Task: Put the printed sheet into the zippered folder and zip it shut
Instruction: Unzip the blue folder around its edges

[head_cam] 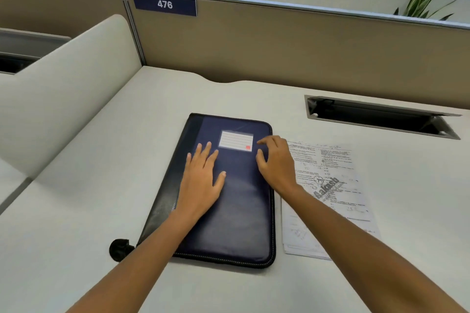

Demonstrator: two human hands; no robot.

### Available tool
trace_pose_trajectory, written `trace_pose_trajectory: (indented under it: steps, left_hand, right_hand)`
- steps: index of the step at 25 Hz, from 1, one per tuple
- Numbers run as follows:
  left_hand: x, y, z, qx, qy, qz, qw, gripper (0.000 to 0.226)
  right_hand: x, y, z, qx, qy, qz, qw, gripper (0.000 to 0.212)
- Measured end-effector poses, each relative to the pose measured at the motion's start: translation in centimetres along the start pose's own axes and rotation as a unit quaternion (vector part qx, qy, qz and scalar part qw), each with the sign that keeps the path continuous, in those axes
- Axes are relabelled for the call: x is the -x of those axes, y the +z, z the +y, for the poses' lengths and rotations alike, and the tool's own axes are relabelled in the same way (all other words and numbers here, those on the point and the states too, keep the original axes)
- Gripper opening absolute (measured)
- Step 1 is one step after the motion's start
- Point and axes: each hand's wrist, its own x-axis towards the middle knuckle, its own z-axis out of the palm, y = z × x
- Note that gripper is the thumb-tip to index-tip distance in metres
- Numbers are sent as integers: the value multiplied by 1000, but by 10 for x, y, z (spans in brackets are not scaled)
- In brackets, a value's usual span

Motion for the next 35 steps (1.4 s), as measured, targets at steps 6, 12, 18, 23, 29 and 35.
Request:
trace_pose_trajectory:
  steps: [6,12,18,23,29,35]
  left_hand:
    - [-34,-7,-34,19,-120,28,992,58]
    - [-54,2,-63,14,-199,-25,980,71]
    - [-49,8,-62,21,-209,-3,978,73]
    - [-46,13,-61,10,-209,13,978,74]
    - [-45,16,-61,-4,-208,19,978,74]
    - [-46,17,-63,-10,-224,19,974,76]
  right_hand:
    - [-102,34,-20,-31,9,-89,996,21]
    - [-166,90,-41,-32,-46,-267,962,46]
    - [-190,129,-62,-40,-89,-370,924,55]
    - [-204,139,-59,-52,-93,-374,921,44]
    - [-209,145,-51,-33,-148,-358,921,24]
    - [-215,154,-48,-5,-224,-348,910,11]
